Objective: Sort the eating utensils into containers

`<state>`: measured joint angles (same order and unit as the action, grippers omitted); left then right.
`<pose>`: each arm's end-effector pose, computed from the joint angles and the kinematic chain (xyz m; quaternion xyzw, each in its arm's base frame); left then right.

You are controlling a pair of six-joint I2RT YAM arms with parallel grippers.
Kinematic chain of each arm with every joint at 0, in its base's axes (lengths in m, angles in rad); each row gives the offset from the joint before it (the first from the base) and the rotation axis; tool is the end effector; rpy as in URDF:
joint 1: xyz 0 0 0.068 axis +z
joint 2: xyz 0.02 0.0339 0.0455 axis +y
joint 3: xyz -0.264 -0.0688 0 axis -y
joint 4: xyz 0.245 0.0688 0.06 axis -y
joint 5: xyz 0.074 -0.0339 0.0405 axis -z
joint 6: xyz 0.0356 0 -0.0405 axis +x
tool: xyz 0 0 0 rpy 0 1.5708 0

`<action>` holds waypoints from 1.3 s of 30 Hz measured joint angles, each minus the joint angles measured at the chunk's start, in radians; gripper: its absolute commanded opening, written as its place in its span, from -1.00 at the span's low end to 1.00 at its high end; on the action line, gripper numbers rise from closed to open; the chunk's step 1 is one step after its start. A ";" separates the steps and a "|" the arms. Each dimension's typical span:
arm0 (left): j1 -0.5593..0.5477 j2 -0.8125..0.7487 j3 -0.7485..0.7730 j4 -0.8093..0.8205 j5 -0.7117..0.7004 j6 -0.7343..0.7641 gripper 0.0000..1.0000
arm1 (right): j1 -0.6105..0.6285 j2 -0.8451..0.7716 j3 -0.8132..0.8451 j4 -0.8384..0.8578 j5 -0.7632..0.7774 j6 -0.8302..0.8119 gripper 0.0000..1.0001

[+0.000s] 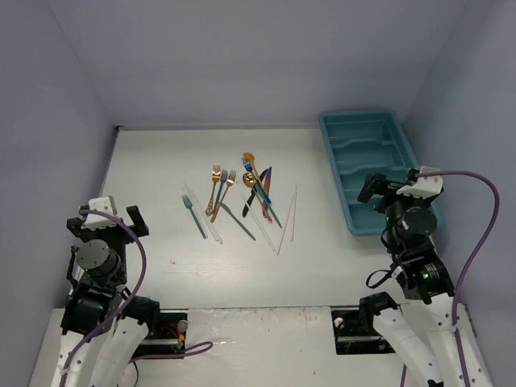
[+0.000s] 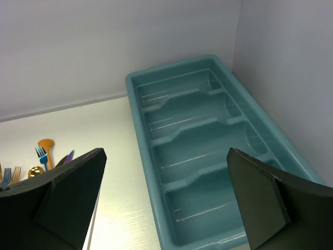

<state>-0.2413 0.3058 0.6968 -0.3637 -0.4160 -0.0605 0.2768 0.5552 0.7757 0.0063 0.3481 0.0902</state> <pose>0.0796 -0.0048 0.3447 -0.0858 0.6929 0.0370 0.7149 0.1248 0.0228 0.3890 0.0778 0.6231 0.0346 0.7775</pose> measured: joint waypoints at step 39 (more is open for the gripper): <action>0.001 0.192 0.125 -0.113 -0.053 -0.116 0.80 | 0.130 0.892 0.320 -0.218 -0.225 0.397 0.94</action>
<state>-0.2401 0.4973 0.8222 -0.4763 -0.4694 -0.1768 0.4065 1.4472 1.0961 -0.2116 0.1233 0.4872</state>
